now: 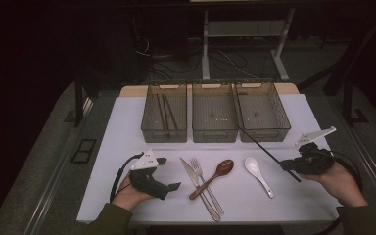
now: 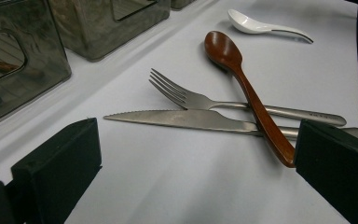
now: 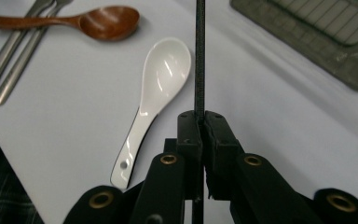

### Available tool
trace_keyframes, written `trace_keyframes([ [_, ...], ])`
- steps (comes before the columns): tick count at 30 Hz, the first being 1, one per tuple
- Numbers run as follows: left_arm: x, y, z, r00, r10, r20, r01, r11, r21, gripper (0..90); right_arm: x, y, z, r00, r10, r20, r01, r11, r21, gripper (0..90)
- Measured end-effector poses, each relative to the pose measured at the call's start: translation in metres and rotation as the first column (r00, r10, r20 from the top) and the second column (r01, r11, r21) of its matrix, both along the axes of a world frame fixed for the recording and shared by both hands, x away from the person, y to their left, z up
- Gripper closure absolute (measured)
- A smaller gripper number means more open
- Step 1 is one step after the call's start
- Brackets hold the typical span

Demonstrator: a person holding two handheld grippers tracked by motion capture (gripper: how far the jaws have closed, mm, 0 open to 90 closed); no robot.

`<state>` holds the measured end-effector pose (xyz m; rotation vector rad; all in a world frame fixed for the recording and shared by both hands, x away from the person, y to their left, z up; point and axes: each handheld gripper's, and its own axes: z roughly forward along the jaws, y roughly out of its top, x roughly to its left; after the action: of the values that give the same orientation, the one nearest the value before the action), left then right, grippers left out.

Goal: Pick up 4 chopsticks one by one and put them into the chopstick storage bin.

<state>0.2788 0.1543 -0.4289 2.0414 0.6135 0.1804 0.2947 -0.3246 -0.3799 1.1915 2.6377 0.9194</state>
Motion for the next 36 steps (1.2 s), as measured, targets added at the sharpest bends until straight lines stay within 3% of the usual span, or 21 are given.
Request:
trace_keyframes([
  [21,0.000,0.000,0.000,1.0000,-0.001,0.000,0.001,1.0000,0.002,0.0,0.035,0.032,0.006,0.9958,-0.041,0.082,0.028,0.987,0.155,84.9],
  [36,0.000,0.000,0.000,1.0000,-0.001,0.001,0.001,1.0000,-0.001,0.0,0.059,0.067,0.018,0.9854,-0.055,0.161,0.016,0.973,0.232,84.9],
])
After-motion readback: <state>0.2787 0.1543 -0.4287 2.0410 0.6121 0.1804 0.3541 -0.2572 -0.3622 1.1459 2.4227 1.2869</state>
